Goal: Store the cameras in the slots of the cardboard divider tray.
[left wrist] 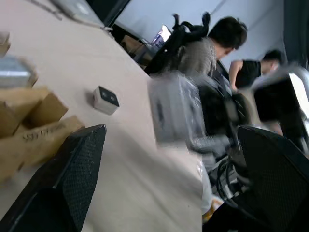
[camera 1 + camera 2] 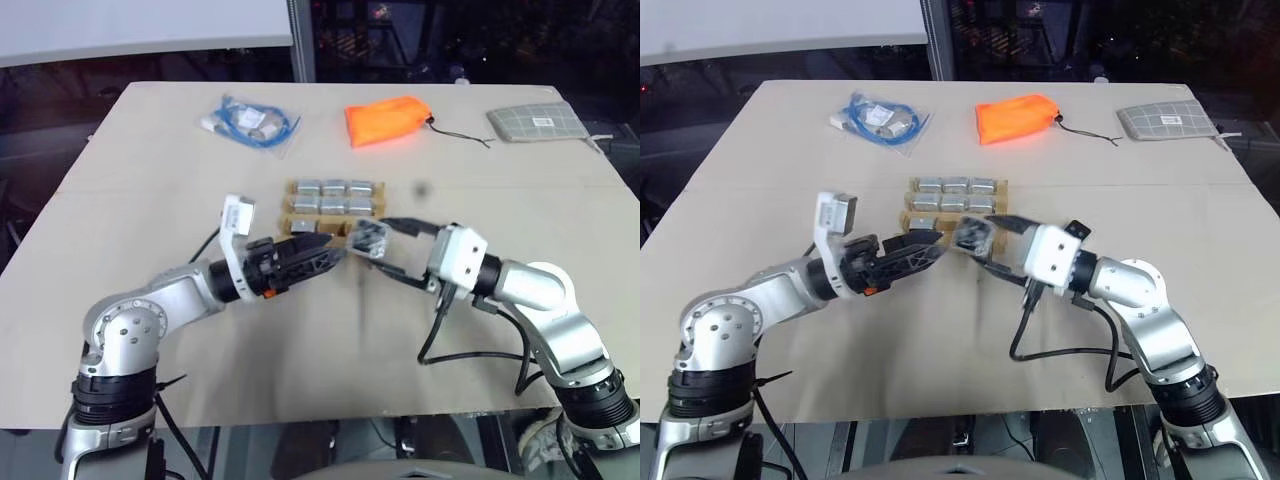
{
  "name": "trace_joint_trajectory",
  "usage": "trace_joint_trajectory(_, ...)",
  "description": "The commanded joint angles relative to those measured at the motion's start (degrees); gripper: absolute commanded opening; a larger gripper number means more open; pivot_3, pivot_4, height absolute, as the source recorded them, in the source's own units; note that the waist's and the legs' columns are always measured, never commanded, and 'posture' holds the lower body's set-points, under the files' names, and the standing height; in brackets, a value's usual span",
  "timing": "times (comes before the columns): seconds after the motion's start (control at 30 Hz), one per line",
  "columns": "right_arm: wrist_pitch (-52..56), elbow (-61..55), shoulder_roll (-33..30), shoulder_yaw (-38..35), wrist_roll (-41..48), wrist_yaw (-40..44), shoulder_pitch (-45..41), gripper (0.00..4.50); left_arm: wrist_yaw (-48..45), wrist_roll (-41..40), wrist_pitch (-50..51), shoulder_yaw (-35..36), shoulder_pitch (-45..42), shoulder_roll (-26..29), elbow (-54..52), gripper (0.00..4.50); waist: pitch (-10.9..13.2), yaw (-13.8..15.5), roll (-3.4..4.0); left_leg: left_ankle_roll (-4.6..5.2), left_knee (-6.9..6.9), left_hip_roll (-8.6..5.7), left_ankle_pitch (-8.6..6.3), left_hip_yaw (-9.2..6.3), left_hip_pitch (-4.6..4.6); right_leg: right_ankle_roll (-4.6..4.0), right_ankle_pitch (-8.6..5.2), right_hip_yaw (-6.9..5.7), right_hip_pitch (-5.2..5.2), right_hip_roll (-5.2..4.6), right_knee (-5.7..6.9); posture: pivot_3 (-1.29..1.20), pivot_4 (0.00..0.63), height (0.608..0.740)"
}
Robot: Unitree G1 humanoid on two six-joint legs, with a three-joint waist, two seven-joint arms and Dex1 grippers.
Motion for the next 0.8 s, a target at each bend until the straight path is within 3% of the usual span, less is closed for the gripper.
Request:
trace_joint_trajectory(0.03,-5.3,-0.6,0.0,1.4,-3.3,0.1,-1.5,2.42,3.0,-5.0,1.3,1.0,-0.9,-0.7,-1.0,4.5,0.0,0.0,0.0,-0.01,0.0,0.0,0.0,0.0,0.01,0.0,0.0,-0.01,0.0,0.0,0.01,0.0,0.15,0.74)
trace_joint_trajectory(0.53,-9.5,2.6,1.6,2.0,-6.9,-0.9,-3.7,2.42,3.2,-9.2,3.2,-0.4,1.0,0.9,-2.2,4.5,0.0,0.0,0.0,-0.07,0.0,-0.01,0.04,0.01,0.03,-0.02,0.0,-0.01,0.01,0.01,0.02,0.0,0.15,0.74)
trace_joint_trajectory(0.57,-9.6,2.6,1.6,2.0,-7.0,-1.0,-3.7,2.42,3.1,-9.2,3.2,-0.4,0.8,0.9,-2.0,3.99,0.0,0.0,0.0,-0.07,0.0,-0.01,0.04,0.01,0.03,-0.02,0.0,-0.01,0.01,0.01,0.02,0.0,0.15,0.74)
trace_joint_trajectory(0.67,-9.9,2.9,1.3,1.6,-7.0,-1.0,-3.5,2.42,2.9,-9.0,3.2,-0.3,0.6,1.0,-1.4,3.01,0.0,0.0,0.0,-0.07,0.0,-0.01,0.04,0.01,0.03,-0.02,0.0,-0.02,0.01,0.02,0.02,0.0,0.15,0.74)
trace_joint_trajectory(0.8,-10.1,3.1,1.2,1.4,-7.1,-1.2,-3.4,2.42,2.4,-9.2,3.3,-0.4,0.6,1.3,-1.0,1.12,0.0,0.0,0.0,-0.08,0.0,-0.01,0.04,0.01,0.03,-0.02,0.0,-0.01,0.01,0.02,0.02,0.0,0.15,0.74)
